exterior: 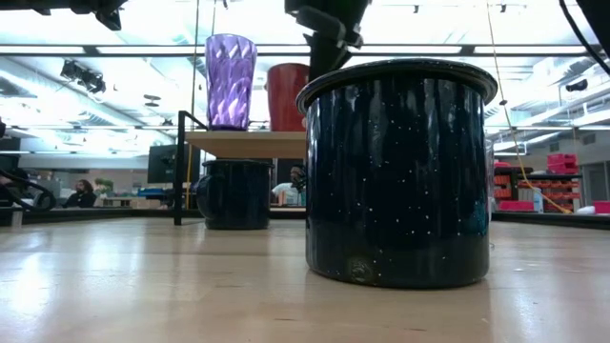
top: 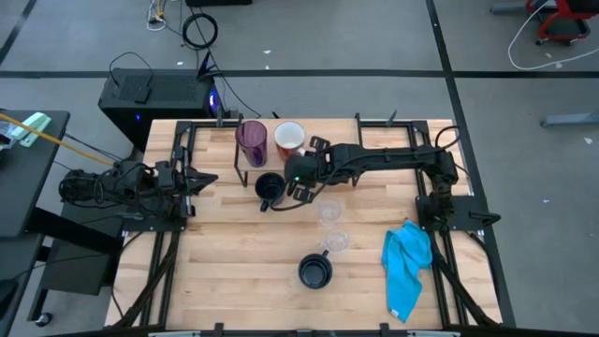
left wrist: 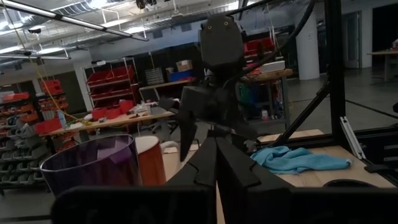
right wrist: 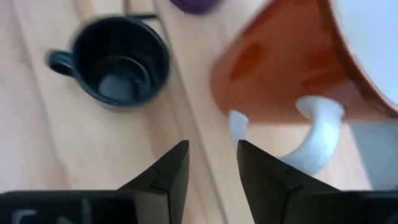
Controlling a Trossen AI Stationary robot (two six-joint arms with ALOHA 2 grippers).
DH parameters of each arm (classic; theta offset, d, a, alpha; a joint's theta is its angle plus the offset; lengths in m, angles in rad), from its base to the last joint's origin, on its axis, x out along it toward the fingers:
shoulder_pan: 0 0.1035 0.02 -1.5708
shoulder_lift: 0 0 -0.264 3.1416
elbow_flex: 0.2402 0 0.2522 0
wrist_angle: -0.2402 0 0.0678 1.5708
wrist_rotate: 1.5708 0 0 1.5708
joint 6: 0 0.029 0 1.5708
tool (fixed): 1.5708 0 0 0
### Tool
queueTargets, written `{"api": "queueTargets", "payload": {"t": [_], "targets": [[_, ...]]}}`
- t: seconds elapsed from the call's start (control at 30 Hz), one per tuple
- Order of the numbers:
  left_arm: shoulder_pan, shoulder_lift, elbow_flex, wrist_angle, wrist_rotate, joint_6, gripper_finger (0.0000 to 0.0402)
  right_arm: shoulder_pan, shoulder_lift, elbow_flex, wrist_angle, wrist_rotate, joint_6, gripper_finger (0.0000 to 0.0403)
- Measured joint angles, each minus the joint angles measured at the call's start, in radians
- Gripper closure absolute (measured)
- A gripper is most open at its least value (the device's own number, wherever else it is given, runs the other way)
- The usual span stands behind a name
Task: Stack small to large cups/mugs on shelf
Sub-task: Put the orange mug on the shelf
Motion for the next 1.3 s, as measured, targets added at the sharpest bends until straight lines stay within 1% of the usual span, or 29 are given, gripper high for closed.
{"api": "queueTargets", "payload": {"t": [0.17,0.3,0.43,0.53,0.63,0.7,0.8,0.93,1.1,1.2,1.3], "targets": [[0.0,0.0,0.0,0.0,0.0,-0.001,0.0382,-0.006,-0.018,0.0,-0.035,0.068,-0.003,0.0262],[0.0,0.0,0.0,-0.001,0.0,-0.006,0.0375,-0.028,-0.036,0.0,-0.08,0.071,-0.017,0.0262],[0.0,0.0,0.0,-0.005,0.0,-0.006,0.0384,-0.052,-0.074,0.0,-0.112,0.061,-0.068,0.0264],[0.0,0.0,0.0,-0.007,0.0,-0.006,0.0392,-0.064,-0.116,0.0,-0.098,0.031,-0.123,0.0265],[0.0,0.0,0.0,-0.006,0.0,-0.006,0.0393,-0.074,-0.163,0.0,-0.028,-0.022,-0.155,0.0265],[0.0,0.0,0.0,0.001,0.0,-0.006,0.0389,-0.081,-0.185,0.001,0.026,-0.078,-0.166,0.0265],[0.0,0.0,0.0,0.005,0.0,-0.005,0.038,-0.09,-0.193,0.001,0.09,-0.133,-0.197,0.0262],[0.0,0.0,0.0,0.007,0.0,-0.005,0.0377,-0.103,-0.168,0.026,0.13,-0.158,-0.233,0.0245],[0.0,0.0,0.0,0.007,0.0,-0.002,0.039,-0.142,-0.106,0.081,0.127,-0.232,-0.25,0.0222],[0.0,0.0,0.0,0.007,0.0,0.003,0.0393,-0.168,-0.069,0.119,0.128,-0.265,-0.273,0.0219],[0.0,0.0,0.0,0.007,0.0,0.005,0.0388,-0.19,-0.036,0.158,0.13,-0.301,-0.295,0.0218]]}}
